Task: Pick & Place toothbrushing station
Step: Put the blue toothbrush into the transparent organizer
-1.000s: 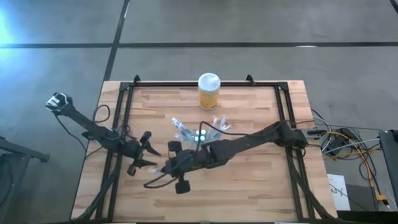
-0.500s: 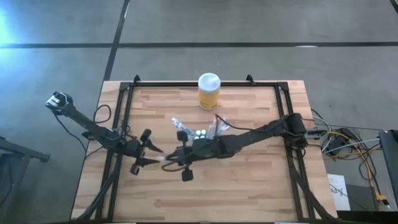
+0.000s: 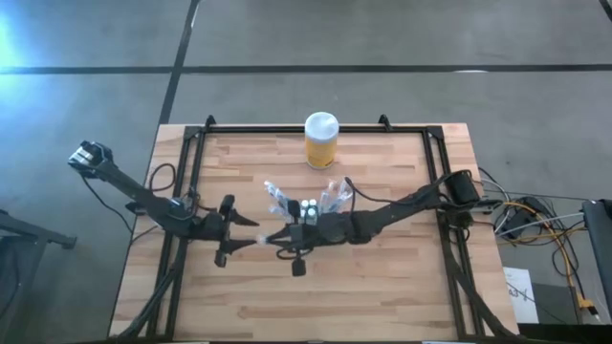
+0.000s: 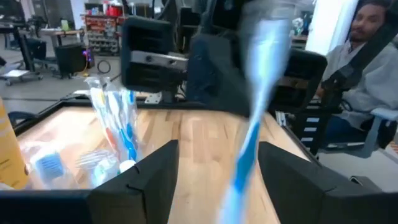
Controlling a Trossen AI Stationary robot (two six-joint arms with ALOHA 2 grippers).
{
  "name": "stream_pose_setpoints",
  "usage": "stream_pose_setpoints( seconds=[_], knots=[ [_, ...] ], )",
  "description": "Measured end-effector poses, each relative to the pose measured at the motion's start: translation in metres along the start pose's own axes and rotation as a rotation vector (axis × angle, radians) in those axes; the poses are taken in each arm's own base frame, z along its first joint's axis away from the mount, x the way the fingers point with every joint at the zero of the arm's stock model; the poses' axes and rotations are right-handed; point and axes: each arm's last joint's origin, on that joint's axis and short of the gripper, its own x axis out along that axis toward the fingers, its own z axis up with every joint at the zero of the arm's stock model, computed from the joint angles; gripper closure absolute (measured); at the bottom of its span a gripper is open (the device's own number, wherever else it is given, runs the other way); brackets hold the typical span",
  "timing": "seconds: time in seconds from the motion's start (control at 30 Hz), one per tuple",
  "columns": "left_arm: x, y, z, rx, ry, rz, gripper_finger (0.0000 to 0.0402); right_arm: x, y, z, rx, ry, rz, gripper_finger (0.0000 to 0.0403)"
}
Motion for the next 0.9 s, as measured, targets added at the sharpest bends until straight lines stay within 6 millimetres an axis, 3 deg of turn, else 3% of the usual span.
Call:
stream_pose_setpoints(
  seconds=[0.3, 0.5, 0.73, 0.9],
  knots=[
    [0.022, -0.010, 0.006, -0.001, 0.050, -0.009, 0.0132, 0.002, -0.001, 0.003, -0.012, -0.001, 0.002, 0.0395],
    [0.033, -0.015, 0.007, 0.009, 0.069, -0.002, 0.0127, 0.002, -0.001, 0.003, -0.012, 0.000, 0.001, 0.0395],
    [0.031, -0.014, 0.012, 0.006, 0.047, 0.008, 0.0167, 0.002, 0.000, 0.003, -0.013, 0.004, 0.007, 0.0395],
    [0.028, -0.012, 0.016, 0.014, 0.026, 0.008, 0.0232, 0.002, 0.000, 0.003, -0.012, 0.004, 0.008, 0.0395]
  ],
)
